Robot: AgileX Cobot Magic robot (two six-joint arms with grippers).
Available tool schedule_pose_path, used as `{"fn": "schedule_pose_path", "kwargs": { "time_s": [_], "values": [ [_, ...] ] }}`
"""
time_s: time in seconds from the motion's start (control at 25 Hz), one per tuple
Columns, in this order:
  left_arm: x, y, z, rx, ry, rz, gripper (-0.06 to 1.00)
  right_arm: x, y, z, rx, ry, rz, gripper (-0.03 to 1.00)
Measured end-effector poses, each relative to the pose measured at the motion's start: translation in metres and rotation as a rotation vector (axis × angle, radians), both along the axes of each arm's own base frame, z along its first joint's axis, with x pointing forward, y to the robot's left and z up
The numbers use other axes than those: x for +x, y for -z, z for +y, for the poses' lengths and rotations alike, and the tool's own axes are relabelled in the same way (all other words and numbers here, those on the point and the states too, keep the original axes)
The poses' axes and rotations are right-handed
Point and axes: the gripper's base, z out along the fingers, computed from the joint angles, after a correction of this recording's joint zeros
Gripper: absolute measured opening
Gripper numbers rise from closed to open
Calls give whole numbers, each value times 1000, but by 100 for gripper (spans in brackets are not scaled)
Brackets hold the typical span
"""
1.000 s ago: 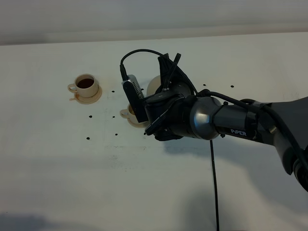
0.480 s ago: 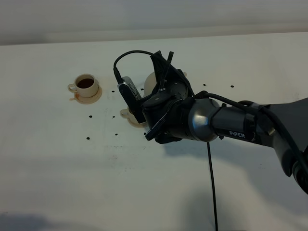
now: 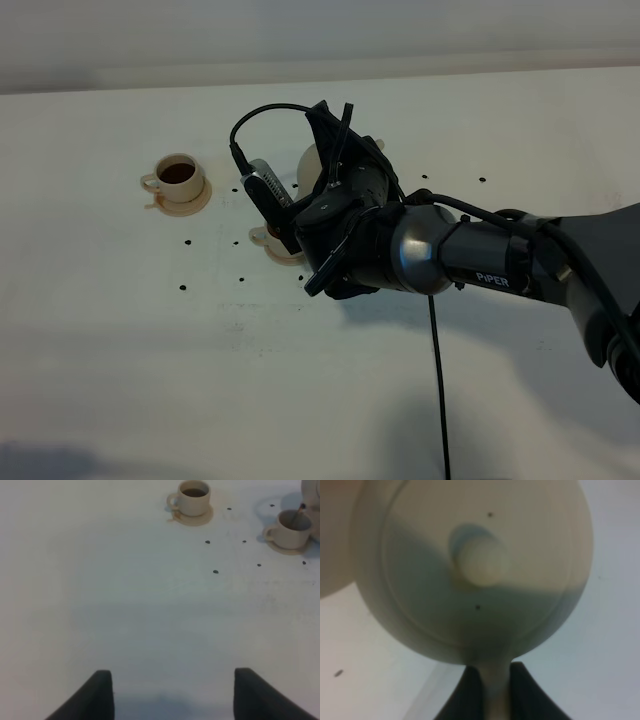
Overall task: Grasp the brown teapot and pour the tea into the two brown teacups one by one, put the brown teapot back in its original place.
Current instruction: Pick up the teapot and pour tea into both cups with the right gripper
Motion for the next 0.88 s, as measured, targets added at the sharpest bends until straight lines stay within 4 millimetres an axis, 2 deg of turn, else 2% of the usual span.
{"fn": "schedule_pose_path", "kwargs": {
  "time_s": [0.88],
  "values": [
    [0,0,0,0,0,0,50,-1,-3,4,-93,-72,-30,9]
  ]
}}
